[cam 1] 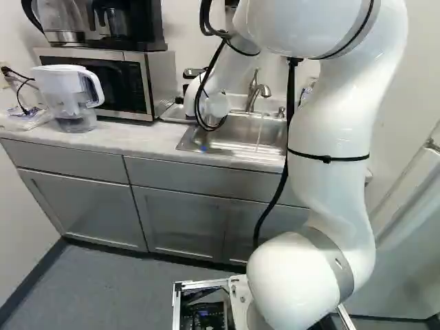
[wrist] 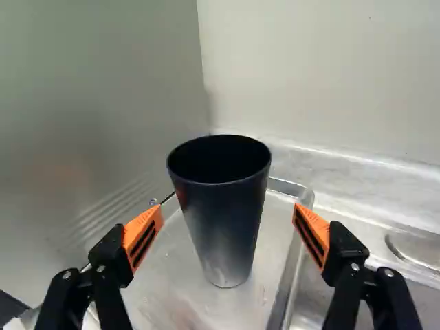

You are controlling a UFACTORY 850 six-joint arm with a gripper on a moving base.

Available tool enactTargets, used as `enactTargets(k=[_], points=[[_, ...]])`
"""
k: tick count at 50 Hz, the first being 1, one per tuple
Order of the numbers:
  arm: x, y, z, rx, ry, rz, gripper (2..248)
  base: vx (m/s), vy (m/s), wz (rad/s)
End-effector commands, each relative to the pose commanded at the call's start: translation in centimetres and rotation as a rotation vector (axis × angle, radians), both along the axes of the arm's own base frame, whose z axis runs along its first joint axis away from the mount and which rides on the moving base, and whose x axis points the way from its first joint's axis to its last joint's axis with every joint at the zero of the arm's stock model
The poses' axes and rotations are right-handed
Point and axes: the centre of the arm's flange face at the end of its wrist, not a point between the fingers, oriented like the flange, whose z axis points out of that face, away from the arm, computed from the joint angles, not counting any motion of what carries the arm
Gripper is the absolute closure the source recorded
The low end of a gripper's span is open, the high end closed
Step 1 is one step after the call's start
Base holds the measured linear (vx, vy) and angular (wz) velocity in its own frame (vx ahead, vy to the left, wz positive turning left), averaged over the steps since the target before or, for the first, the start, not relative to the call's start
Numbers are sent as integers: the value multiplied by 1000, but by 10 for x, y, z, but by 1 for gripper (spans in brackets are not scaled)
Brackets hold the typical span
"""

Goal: Rinse the cup and place it in the tray

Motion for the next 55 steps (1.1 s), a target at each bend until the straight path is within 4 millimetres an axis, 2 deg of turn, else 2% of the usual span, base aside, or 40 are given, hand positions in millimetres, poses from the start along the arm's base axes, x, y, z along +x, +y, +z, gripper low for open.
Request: enactTargets(k=[55], points=[[-4, -1, 57, 16, -60, 0, 3, 0, 0, 0]])
